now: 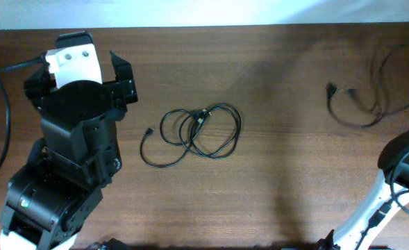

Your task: Untangle cables

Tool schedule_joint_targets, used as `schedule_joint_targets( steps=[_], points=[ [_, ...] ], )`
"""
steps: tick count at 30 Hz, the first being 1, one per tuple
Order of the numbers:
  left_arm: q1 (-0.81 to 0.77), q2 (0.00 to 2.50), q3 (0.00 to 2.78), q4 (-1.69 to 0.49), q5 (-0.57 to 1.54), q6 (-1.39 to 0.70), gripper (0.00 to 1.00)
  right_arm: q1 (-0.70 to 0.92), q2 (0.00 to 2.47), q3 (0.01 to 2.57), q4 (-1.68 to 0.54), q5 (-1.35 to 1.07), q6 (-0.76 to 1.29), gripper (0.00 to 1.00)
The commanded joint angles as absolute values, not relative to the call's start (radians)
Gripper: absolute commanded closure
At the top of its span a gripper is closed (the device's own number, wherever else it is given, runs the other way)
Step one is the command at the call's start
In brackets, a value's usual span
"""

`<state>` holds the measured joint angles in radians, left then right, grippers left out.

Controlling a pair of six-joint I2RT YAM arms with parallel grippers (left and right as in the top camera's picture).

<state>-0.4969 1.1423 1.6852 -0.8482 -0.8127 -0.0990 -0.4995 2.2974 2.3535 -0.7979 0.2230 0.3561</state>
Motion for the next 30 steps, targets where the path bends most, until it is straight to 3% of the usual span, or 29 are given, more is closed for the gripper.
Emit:
schedule_joint_targets(
  steps=[1,11,22,23,24,25,26,30],
  points=[
    [-0.492,1.131,1.683,-0.846,-0.836,-0.109,0.01,-0.496,2.294,2.383,-0.673,0.180,0.268,0.96],
    [-0.492,1.138,1.683,-0.884,-0.834,-0.109,0.01,-0.463,2.445,2.383,-0.405,0.196,0.236,0.96],
    [-0.492,1.187,1.683,-0.845,-0.834,-0.109,0.02,-0.465,2.687,2.379,-0.499,0.196,0.236,0.96],
    [-0.492,1.192,1.683,-0.846,-0.834,-0.109,0.01,-0.465,2.689,2.379,-0.509,0.196,0.235,0.92],
    [-0.492,1.196,1.683,-0.846,-0.834,-0.109,0.01,-0.465,2.689,2.379,-0.514,0.196,0.235,0.66],
    [-0.492,1.201,1.683,-0.847,-0.834,-0.109,0.01,-0.465,2.689,2.380,-0.517,0.195,0.236,0.06],
    [-0.492,1.204,1.683,-0.847,-0.834,-0.109,0.01,-0.465,2.686,2.385,-0.524,0.196,0.235,0.01],
    [-0.492,1.216,1.683,-0.847,-0.834,-0.109,0.01,-0.465,2.657,2.483,-0.619,0.196,0.216,0.01]
  ],
)
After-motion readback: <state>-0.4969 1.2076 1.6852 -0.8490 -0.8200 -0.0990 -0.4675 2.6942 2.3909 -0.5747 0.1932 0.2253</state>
